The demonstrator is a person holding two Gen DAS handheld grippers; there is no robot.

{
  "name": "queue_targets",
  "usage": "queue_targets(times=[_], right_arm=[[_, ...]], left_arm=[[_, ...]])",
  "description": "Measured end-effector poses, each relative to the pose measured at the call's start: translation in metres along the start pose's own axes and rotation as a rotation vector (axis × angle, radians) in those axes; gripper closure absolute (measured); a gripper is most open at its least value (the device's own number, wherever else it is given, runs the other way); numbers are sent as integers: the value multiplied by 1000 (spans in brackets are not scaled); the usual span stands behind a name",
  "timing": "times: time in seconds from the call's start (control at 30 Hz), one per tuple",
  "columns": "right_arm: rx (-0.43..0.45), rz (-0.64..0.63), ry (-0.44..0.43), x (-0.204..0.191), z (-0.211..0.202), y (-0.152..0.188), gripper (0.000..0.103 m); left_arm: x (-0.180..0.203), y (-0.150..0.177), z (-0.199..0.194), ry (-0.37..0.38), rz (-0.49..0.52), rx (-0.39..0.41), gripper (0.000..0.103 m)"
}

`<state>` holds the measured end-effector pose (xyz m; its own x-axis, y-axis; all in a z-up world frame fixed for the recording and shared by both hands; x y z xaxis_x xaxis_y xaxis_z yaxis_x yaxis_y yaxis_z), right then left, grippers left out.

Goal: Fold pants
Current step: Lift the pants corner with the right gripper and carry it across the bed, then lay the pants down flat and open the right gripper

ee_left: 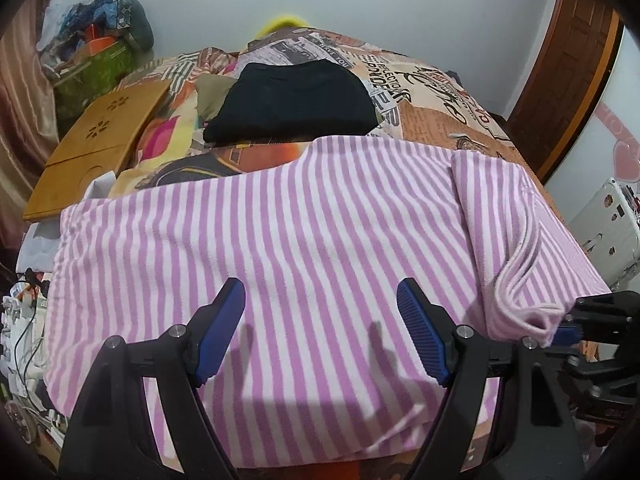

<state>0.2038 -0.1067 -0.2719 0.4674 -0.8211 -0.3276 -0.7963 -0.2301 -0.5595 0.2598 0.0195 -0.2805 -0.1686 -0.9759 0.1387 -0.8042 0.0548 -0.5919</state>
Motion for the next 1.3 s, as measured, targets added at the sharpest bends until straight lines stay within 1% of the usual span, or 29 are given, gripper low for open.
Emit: queue_targets(times=[0.03,0.1,0.13,0.2,0.23,0.33,0.4,0.47,0.5,0.57,0.6,0.67,0.77,0.83,1.0,1.1,1.13,1.2,1.27,1.3], right_arm=[[-5,7,-8,3,-4,-3,85],[-2,12,-12,4,-14,-3,78],[9,5,-9,7,-24,-6,75],[37,-16,6,11,-41,-8,67],[51,-26,20,9,-50,-5,65],[73,-62,116,30,-67,-12,65],[52,-71,179,48,-66,-17,65],[14,-72,219,65,-57,-20,65],[-28,-75,252,78,-46,-22,65],[-83,-72,272,93,-30,-22,65],[-120,-64,260,101,-15,-23,65],[-121,-61,236,105,-8,-27,61],[-123,-87,218,99,9,-52,61],[-139,-104,191,95,27,-70,61],[-170,-183,182,76,60,-98,61],[-186,-210,155,61,68,-102,61],[-198,-214,150,56,77,-107,61],[-204,-219,156,49,83,-112,60],[-203,-218,147,43,83,-116,60],[-196,-206,127,39,80,-117,60]], left_arm=[[2,-3,0,0,4,3,25],[5,-9,1,0,7,9,25],[7,-12,1,2,8,12,25],[11,-19,2,8,13,16,25],[13,-22,2,8,17,20,25],[18,-29,3,6,27,28,25],[19,-34,2,7,29,36,25],[17,-36,1,6,22,44,25],[15,-37,0,6,16,47,25],[9,-37,0,3,2,48,25],[6,-36,0,-2,-5,48,25],[-1,-36,0,-15,-14,47,25],[-15,-34,-2,-38,-35,56,25],[-26,-33,-6,-46,-63,65,25],[-51,-29,-14,-82,-104,79,25],[-67,-26,-16,-114,-131,77,25],[-73,-24,-17,-122,-145,76,25],[-85,-21,-21,-130,-167,78,25],[-95,-17,-26,-142,-189,83,25],[-101,-15,-31,-150,-198,87,25]])
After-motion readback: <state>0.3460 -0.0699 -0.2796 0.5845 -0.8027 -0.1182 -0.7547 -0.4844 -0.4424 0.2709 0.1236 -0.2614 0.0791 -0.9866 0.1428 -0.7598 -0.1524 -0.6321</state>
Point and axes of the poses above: each gripper's, at about its wrist camera, not at the fingertips, and z roughly the way its jaws point, x to its right, y to its underside, the point moved 3 cm from there along z, roughly the way its jaws point, and after that the axes turned 3 degrees about y, right-handed, at the moved point
